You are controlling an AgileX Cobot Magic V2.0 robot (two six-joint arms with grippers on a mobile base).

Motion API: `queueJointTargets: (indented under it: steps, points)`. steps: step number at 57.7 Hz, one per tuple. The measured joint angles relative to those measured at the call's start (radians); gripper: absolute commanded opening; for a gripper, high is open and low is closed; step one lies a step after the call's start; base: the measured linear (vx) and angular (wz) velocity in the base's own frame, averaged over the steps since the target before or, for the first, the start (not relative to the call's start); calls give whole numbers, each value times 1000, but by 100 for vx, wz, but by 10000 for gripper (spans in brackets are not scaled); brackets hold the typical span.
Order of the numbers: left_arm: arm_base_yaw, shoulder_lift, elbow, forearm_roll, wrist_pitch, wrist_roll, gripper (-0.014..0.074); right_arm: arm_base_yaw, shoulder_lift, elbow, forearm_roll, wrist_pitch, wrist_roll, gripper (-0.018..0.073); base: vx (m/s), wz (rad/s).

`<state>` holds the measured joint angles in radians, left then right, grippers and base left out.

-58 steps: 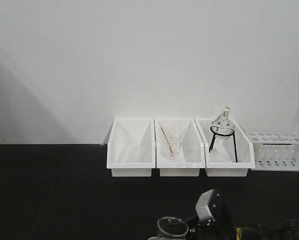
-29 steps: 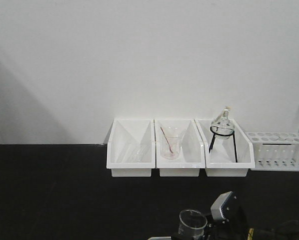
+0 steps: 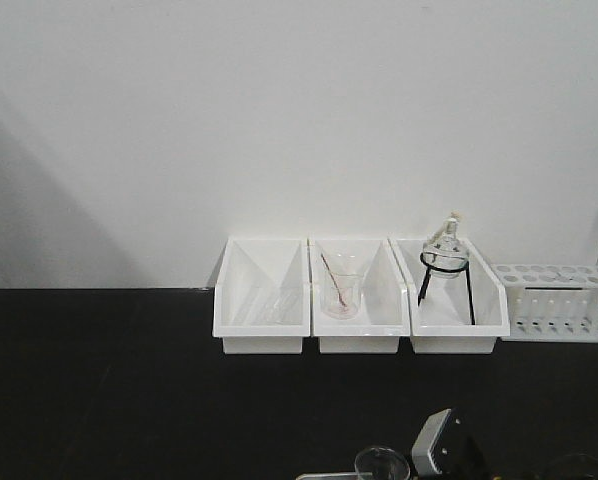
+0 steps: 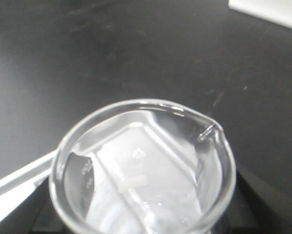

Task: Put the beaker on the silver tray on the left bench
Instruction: 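Lower the beaker onto the silver tray with the right gripper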

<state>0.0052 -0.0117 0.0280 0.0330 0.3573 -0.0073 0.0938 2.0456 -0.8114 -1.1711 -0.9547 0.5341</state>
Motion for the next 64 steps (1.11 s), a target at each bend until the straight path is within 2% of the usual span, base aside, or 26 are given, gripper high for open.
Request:
queueJointTargets:
  steps: [10, 16, 30, 37, 50, 54, 59, 64]
  points:
    - [0, 0, 0, 0, 0, 0, 1, 0, 0, 0, -73, 15, 1, -1, 0, 0]
    - [0, 0, 0, 0, 0, 0, 1, 0, 0, 0, -78, 15, 3, 10, 0, 0]
    - [0, 0, 0, 0, 0, 0, 1, 0, 0, -2, -92, 13, 4, 114, 0, 0]
    - [0, 0, 0, 0, 0, 0, 1, 0, 0, -4, -100, 13, 4, 232, 0, 0]
    - [0, 0, 0, 0, 0, 0, 1, 0, 0, -4, -108, 5, 4, 534, 0, 0]
    - [0, 0, 0, 0, 0, 0, 1, 0, 0, -4, -107, 5, 5, 603, 0, 0]
    - [0, 0, 0, 0, 0, 0, 1, 0, 0, -4, -107, 2, 5, 662, 0, 0]
    - [0, 0, 0, 0, 0, 0, 1, 0, 0, -4, -107, 0, 5, 678, 0, 0]
